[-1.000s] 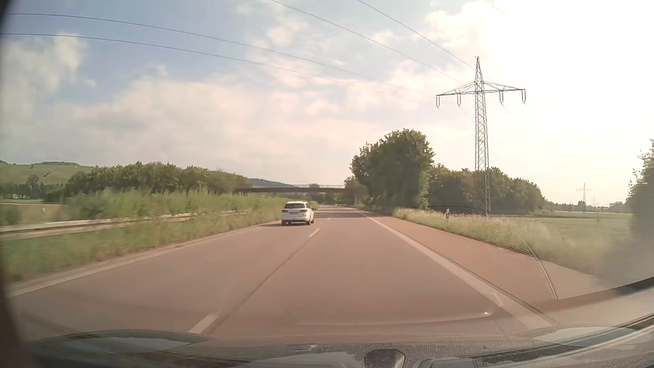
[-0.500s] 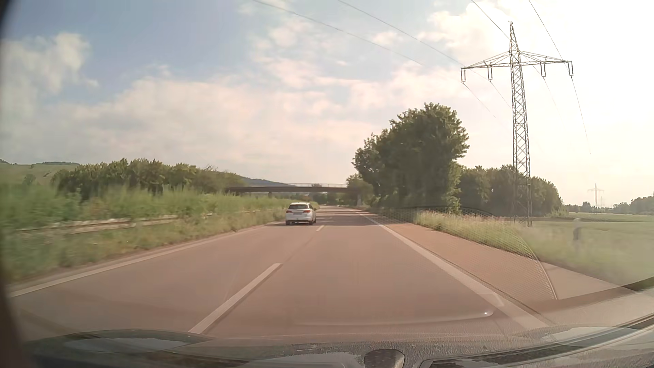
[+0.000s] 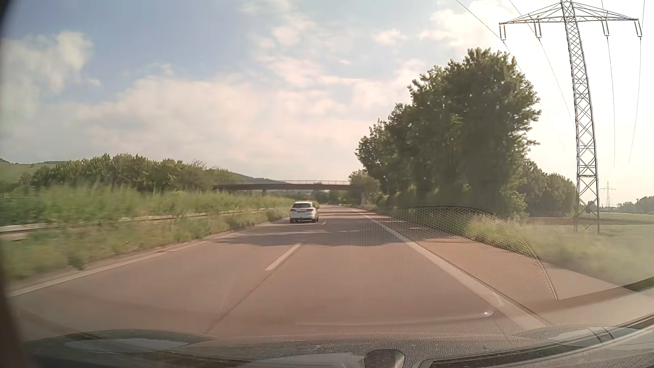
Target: Follow the waypoints while adhering to traffic rules and regulations
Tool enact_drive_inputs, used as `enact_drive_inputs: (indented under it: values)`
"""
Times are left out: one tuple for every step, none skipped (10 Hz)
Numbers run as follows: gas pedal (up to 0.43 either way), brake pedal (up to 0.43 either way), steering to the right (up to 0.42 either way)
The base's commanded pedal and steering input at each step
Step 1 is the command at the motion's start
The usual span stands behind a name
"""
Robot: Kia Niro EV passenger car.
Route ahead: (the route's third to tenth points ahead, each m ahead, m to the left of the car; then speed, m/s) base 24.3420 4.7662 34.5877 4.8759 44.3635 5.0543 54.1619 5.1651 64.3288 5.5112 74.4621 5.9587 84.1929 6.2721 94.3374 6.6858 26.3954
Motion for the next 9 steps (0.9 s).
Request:
enact_drive_inputs:
  values:
    - [0.000, 0.000, -0.004]
    - [0.000, 0.000, -0.004]
    - [0.000, 0.000, -0.004]
    - [0.000, 0.000, -0.004]
    - [0.008, 0.000, -0.004]
    - [0.008, 0.000, -0.004]
    - [0.008, 0.000, -0.004]
    - [0.008, 0.000, -0.004]
    - [0.020, 0.000, -0.004]
